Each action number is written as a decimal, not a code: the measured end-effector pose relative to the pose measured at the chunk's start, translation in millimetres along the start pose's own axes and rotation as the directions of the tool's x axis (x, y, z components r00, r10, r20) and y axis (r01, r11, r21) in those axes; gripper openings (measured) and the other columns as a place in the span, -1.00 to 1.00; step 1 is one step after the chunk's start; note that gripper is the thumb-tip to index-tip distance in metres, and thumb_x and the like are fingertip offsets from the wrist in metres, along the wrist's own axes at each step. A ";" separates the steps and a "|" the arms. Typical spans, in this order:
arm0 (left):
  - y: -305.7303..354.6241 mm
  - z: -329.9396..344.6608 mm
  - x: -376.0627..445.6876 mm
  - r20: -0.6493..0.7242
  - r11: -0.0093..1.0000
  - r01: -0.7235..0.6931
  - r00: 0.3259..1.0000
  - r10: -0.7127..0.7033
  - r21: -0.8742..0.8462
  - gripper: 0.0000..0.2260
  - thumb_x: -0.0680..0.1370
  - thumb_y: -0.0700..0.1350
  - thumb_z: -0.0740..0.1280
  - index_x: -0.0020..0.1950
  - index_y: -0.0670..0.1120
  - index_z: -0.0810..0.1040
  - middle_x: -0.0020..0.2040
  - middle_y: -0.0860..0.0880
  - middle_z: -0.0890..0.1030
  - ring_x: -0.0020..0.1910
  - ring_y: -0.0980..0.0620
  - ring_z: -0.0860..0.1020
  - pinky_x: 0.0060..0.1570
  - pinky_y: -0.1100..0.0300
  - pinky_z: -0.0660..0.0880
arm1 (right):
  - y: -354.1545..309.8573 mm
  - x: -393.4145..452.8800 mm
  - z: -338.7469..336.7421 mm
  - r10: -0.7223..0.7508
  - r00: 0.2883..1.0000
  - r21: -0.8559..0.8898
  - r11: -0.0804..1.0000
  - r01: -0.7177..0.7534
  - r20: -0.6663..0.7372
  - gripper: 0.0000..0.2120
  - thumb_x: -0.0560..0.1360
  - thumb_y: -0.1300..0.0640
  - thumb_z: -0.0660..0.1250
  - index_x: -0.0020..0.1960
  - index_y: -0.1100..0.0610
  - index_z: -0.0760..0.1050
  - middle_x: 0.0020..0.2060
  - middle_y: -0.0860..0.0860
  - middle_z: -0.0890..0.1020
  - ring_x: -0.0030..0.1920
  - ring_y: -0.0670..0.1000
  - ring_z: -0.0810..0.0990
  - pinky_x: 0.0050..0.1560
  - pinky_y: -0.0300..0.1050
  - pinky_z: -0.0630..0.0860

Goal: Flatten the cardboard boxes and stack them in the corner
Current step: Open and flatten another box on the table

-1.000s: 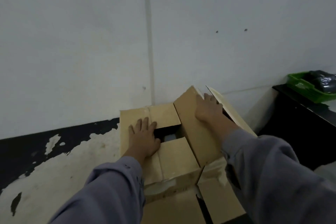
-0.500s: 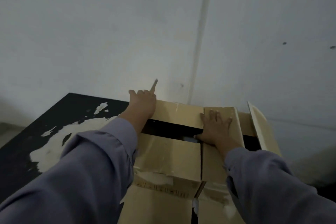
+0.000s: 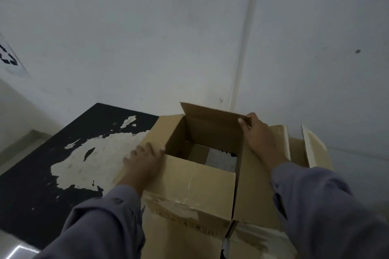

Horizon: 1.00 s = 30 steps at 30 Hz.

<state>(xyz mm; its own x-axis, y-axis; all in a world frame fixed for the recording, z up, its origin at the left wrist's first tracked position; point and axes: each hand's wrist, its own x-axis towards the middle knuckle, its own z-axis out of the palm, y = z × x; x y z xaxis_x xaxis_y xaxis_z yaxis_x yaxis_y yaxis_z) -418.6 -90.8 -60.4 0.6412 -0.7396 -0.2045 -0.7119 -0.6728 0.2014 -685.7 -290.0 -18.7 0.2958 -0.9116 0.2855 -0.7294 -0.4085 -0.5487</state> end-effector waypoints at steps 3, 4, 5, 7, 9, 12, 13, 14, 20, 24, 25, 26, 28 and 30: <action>18.8 -4.6 -1.0 -0.129 0.969 -0.219 0.964 0.233 0.115 -0.30 0.55 0.38 -0.18 0.55 -0.01 0.12 0.56 -0.11 0.14 0.53 -0.14 0.09 0.44 -0.23 -0.04 | -3.8 28.5 0.8 0.165 0.985 0.085 0.982 -0.169 0.053 -0.51 0.60 -0.22 0.06 0.28 0.14 0.38 0.09 0.17 0.61 0.09 0.23 0.57 0.06 0.09 0.53; 27.2 -7.9 -2.3 -0.131 0.940 -0.312 0.935 0.329 0.137 -0.23 0.50 0.42 -0.26 0.56 0.01 0.13 0.56 -0.07 0.14 0.55 -0.09 0.05 0.46 -0.21 -0.10 | -4.2 36.3 1.6 0.209 0.974 0.100 0.971 -0.217 0.083 -0.50 0.61 -0.22 0.06 0.31 0.14 0.37 0.14 0.18 0.59 0.15 0.24 0.55 0.10 0.09 0.49; 36.2 -10.6 -4.8 -0.120 0.901 -0.405 0.897 0.425 0.155 -0.17 0.46 0.44 -0.33 0.55 0.02 0.15 0.56 -0.04 0.17 0.55 -0.04 0.04 0.47 -0.19 -0.12 | -4.7 42.7 2.2 0.242 0.964 0.109 0.961 -0.253 0.107 -0.51 0.61 -0.20 0.06 0.33 0.15 0.36 0.18 0.18 0.56 0.18 0.24 0.53 0.12 0.08 0.47; 54.1 -11.1 -13.8 -0.065 0.814 -0.556 0.818 0.572 0.170 -0.24 0.49 0.41 -0.26 0.55 0.05 0.18 0.54 0.00 0.24 0.55 0.03 0.07 0.49 -0.10 -0.12 | -4.5 51.9 4.1 0.279 0.951 0.105 0.950 -0.293 0.131 -0.52 0.63 -0.17 0.04 0.34 0.16 0.37 0.21 0.18 0.54 0.19 0.24 0.51 0.10 0.05 0.44; 68.6 -5.6 -25.1 -0.019 0.732 -0.655 0.742 0.670 0.189 -0.33 0.55 0.38 -0.12 0.54 0.03 0.20 0.49 -0.03 0.33 0.50 0.03 0.20 0.51 -0.04 -0.08 | -2.9 55.9 6.2 0.295 0.946 0.084 0.948 -0.308 0.136 -0.55 0.64 -0.15 0.03 0.31 0.17 0.38 0.20 0.18 0.54 0.17 0.23 0.52 0.03 0.02 0.42; 75.0 4.1 -36.6 0.018 0.661 -0.702 0.689 0.725 0.265 -0.35 0.52 0.42 -0.02 0.36 -0.02 0.38 0.25 -0.06 0.50 0.23 -0.02 0.44 0.35 0.05 0.20 | -1.8 52.9 6.3 0.288 0.948 0.084 0.950 -0.301 0.139 -0.59 0.65 -0.11 0.04 0.29 0.17 0.37 0.19 0.18 0.53 0.16 0.23 0.52 0.01 0.01 0.40; 73.4 4.8 -38.3 0.004 0.662 -0.699 0.688 0.726 0.271 -0.36 0.50 0.45 0.00 0.26 -0.02 0.42 0.15 -0.04 0.50 0.10 0.00 0.45 0.19 0.10 0.28 | -1.6 50.6 5.6 0.284 0.948 0.091 0.950 -0.298 0.143 -0.61 0.65 -0.10 0.05 0.29 0.16 0.36 0.19 0.18 0.53 0.16 0.23 0.52 0.03 0.02 0.41; 70.8 3.5 -38.8 -0.019 0.672 -0.691 0.693 0.721 0.266 -0.36 0.46 0.48 0.03 0.18 -0.02 0.42 0.08 -0.01 0.48 0.00 0.03 0.42 0.05 0.13 0.28 | -1.4 48.1 4.6 0.280 0.949 0.098 0.950 -0.296 0.146 -0.63 0.65 -0.08 0.07 0.29 0.16 0.36 0.18 0.18 0.54 0.15 0.22 0.52 0.04 0.03 0.43; 59.4 -40.4 -40.0 -0.096 0.657 -0.655 0.677 0.730 0.374 -0.35 0.38 0.53 0.09 0.10 -0.01 0.42 0.05 0.02 0.49 -0.07 0.07 0.39 -0.01 0.19 0.28 | 0.2 35.7 -4.7 0.244 0.960 0.116 0.959 -0.260 0.135 -0.77 0.64 0.08 0.14 0.25 0.12 0.37 0.12 0.17 0.56 -0.02 0.15 0.51 -0.02 0.00 0.42; 16.3 -63.2 -32.1 -0.201 0.727 -0.524 0.733 0.650 0.444 -0.26 0.35 0.57 -0.02 0.09 -0.02 0.44 0.05 -0.01 0.56 -0.04 0.03 0.49 0.03 0.14 0.38 | -3.2 25.6 -8.4 0.242 0.966 0.122 0.960 -0.252 0.092 -0.81 0.64 0.13 0.14 0.22 0.13 0.38 0.09 0.17 0.56 -0.06 0.09 0.46 -0.03 -0.02 0.41; 4.5 -68.0 -28.5 -0.241 0.747 -0.482 0.741 0.627 0.458 -0.25 0.34 0.58 -0.05 0.05 -0.03 0.44 0.01 -0.01 0.57 -0.07 0.01 0.50 0.00 0.14 0.40 | -3.8 23.5 -9.5 0.247 0.966 0.137 0.957 -0.255 0.073 -0.81 0.64 0.14 0.15 0.22 0.15 0.39 0.09 0.17 0.56 -0.05 0.10 0.48 -0.03 -0.03 0.39; -6.8 -72.1 -23.5 -0.280 0.759 -0.440 0.744 0.607 0.480 -0.24 0.34 0.59 -0.09 -0.01 -0.04 0.44 -0.05 -0.02 0.57 -0.12 0.01 0.50 -0.04 0.13 0.43 | -4.7 21.6 -10.9 0.253 0.966 0.148 0.955 -0.259 0.054 -0.80 0.64 0.16 0.15 0.23 0.17 0.40 0.09 0.18 0.57 -0.02 0.14 0.50 -0.02 -0.05 0.38; -26.3 -81.0 -15.1 -0.356 0.774 -0.360 0.733 0.580 0.521 -0.21 0.35 0.60 -0.18 -0.12 -0.07 0.44 -0.16 -0.05 0.58 -0.21 -0.03 0.51 -0.14 0.09 0.47 | -4.6 18.7 -12.4 0.252 0.967 0.163 0.953 -0.254 0.032 -0.79 0.63 0.18 0.17 0.24 0.19 0.41 0.12 0.21 0.57 0.09 0.21 0.54 0.02 -0.02 0.39; -41.8 -88.2 -8.8 -0.408 0.802 -0.276 0.746 0.526 0.529 -0.19 0.38 0.56 -0.20 -0.13 -0.10 0.47 -0.16 -0.09 0.60 -0.20 -0.07 0.55 -0.17 0.07 0.47 | -4.2 16.6 -13.9 0.250 0.968 0.164 0.954 -0.251 0.026 -0.76 0.62 0.19 0.18 0.27 0.20 0.40 0.15 0.23 0.57 0.15 0.24 0.53 0.07 0.01 0.42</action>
<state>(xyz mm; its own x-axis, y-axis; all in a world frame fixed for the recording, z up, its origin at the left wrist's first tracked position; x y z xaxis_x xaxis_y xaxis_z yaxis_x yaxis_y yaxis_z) -369.3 -57.6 17.5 0.2210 -0.9125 0.3442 -0.9000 -0.3267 -0.2884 -686.2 -302.7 -0.7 0.1194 -0.9857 0.1189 -0.6687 -0.1683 -0.7242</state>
